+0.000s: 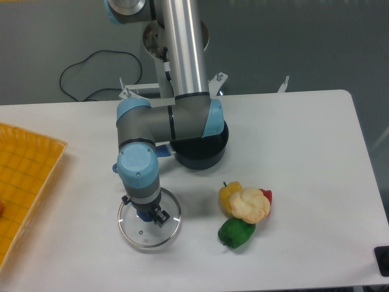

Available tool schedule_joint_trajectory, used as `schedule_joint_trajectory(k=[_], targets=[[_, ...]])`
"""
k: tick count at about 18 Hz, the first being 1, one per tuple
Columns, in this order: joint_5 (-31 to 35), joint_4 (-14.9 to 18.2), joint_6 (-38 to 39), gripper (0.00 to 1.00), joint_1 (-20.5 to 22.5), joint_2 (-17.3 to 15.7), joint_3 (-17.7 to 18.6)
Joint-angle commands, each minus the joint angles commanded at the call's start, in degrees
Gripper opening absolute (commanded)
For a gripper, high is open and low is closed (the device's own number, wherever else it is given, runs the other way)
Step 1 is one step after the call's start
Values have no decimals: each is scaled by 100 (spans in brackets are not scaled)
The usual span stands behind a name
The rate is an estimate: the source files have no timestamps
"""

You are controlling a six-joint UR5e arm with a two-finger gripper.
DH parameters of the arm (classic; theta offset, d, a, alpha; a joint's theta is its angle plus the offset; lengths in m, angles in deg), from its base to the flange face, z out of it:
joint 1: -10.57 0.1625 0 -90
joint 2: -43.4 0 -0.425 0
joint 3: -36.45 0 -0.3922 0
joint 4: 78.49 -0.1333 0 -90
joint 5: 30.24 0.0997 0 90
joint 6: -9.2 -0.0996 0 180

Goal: Place the lid on the table

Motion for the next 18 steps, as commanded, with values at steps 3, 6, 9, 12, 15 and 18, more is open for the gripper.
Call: schedule_joint_trajectory(k=[3, 6, 9, 12, 15, 18], targets=[[9, -9, 9, 44, 0, 17, 0], [9, -9, 9, 44, 0, 35, 0], [9, -9, 18, 44, 0, 44, 0], [17, -9, 18, 44, -44, 44, 0], [18, -18, 18, 44, -44, 53, 0], [18, -18, 18, 44, -53, 88, 0]])
